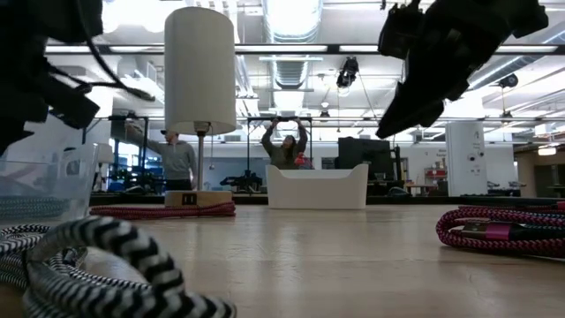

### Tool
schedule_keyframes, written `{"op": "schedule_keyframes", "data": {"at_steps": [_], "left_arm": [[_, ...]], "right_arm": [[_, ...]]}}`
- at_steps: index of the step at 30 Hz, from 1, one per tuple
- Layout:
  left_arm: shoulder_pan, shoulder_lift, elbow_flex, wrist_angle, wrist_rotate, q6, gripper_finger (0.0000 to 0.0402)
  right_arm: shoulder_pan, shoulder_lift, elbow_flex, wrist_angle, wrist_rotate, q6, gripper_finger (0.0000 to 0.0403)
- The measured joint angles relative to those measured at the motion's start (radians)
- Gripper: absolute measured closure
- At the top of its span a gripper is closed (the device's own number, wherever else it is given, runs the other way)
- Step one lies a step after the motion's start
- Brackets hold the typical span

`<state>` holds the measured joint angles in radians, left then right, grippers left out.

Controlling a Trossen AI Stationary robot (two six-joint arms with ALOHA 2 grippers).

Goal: Pick & Place USB Port
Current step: Put the left blue charger cable into the transparent bin, then put the top right pink charger cable into the white bin

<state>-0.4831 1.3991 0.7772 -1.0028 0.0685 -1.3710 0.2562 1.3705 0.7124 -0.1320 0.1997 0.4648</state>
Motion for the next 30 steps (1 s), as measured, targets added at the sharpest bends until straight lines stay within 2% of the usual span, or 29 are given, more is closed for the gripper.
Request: {"op": "schedule_keyframes", "data": {"at_steps": [9, 16, 21, 25, 30], "left_arm": [[0.001, -0.014, 0.055, 0.001, -0.026, 0.072, 0.0289], [0.003, -0.014, 0.038, 0.000, -0.026, 0.076, 0.0289], [0.005, -0.016, 0.084, -0.001, -0.030, 0.084, 0.0289], [0.005, -0.021, 0.161, -0.035, -0.115, 0.113, 0.0289], [0.005, -0.022, 0.280, -0.159, -0.276, 0.123, 0.0289]], "right_arm": [[-0.013, -0.001, 0.000, -0.198, 0.003, 0.069, 0.0264], [-0.015, -0.001, 0.053, -0.498, 0.035, 0.161, 0.0264], [-0.026, -0.002, 0.113, -0.724, 0.078, 0.257, 0.0264], [-0.074, -0.002, 0.116, -0.843, 0.064, 0.319, 0.0264], [-0.154, -0.002, 0.072, -0.853, -0.012, 0.320, 0.0264]]}}
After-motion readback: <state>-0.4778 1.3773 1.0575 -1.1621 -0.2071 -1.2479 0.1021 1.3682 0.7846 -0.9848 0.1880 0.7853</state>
